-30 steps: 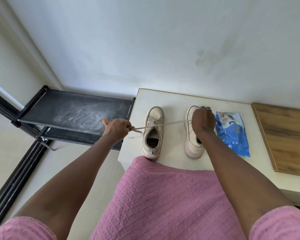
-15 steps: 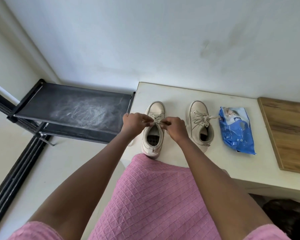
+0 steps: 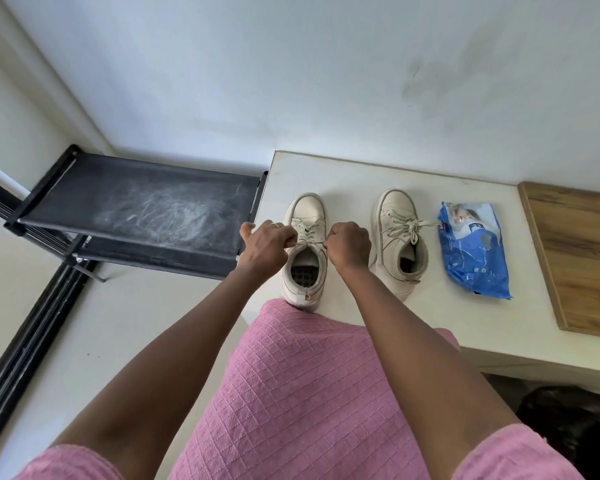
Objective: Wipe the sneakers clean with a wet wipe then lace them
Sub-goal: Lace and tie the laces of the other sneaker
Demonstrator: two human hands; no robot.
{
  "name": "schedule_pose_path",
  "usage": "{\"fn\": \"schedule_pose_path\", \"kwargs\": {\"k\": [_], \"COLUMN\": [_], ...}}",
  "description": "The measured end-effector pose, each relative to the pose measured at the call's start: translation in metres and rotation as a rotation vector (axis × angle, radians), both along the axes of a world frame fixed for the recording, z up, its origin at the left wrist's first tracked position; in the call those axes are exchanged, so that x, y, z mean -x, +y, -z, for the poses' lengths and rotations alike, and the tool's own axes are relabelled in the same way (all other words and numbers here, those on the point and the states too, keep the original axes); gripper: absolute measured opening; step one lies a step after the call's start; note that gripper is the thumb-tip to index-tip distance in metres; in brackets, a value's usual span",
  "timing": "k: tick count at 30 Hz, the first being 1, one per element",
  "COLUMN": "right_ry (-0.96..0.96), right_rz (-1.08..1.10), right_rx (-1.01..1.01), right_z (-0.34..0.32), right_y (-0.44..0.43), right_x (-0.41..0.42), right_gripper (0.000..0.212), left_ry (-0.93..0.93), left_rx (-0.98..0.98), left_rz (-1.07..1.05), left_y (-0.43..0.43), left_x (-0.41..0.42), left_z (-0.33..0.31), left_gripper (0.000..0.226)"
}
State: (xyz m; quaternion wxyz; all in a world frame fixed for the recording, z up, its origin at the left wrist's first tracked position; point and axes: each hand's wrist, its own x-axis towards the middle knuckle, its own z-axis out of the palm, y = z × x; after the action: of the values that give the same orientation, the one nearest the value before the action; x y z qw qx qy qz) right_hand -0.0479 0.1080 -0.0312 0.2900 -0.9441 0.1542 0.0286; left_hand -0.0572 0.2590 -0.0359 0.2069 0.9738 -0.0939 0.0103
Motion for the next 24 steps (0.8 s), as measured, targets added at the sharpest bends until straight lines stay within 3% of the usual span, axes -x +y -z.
{"fn": "schedule_pose_path", "kwargs": {"k": [3, 7, 8, 12, 14, 18, 24], "right_ry": [0.036, 0.199, 0.223, 0.284, 0.246, 0.160, 0.080], "right_rz": [0.005, 0.003, 0.024, 0.095, 0.105, 0.060, 0.026], "right_rx": [-0.094, -0.530, -0.659, -1.166, -1.310, -1.367, -1.265], "right_z": [0.008, 0.009, 0.007, 0.005, 0.004, 0.005, 0.006], "right_y": [-0.008, -0.023, -0.026, -0.031, -0.029, -0.024, -0.019], "right_x": [-0.003, 0.001, 0.006, 0.018, 0.019, 0.018, 0.010], "right_gripper": [0.015, 0.010, 0.013, 0.018, 0.012, 0.027, 0.025], "left_ry": [0.096, 0.253, 0.330, 0.631, 0.678, 0.688, 0.708], "left_rx": [0.046, 0.019, 0.101, 0.928, 1.110, 1.316, 1.269], "left_rz": [-0.032, 0.009, -0.003, -0.178, -0.226, -0.249, -0.222], "left_y": [-0.003, 0.001, 0.005, 0.002, -0.005, -0.010, -0.010], "left_x": [-0.001, -0.010, -0.012, -0.005, -0.006, -0.012, -0.016], "left_z": [0.002, 0.000, 0.001, -0.011, -0.016, -0.013, -0.015], "left_gripper": [0.023, 0.019, 0.021, 0.023, 0.026, 0.023, 0.020]}}
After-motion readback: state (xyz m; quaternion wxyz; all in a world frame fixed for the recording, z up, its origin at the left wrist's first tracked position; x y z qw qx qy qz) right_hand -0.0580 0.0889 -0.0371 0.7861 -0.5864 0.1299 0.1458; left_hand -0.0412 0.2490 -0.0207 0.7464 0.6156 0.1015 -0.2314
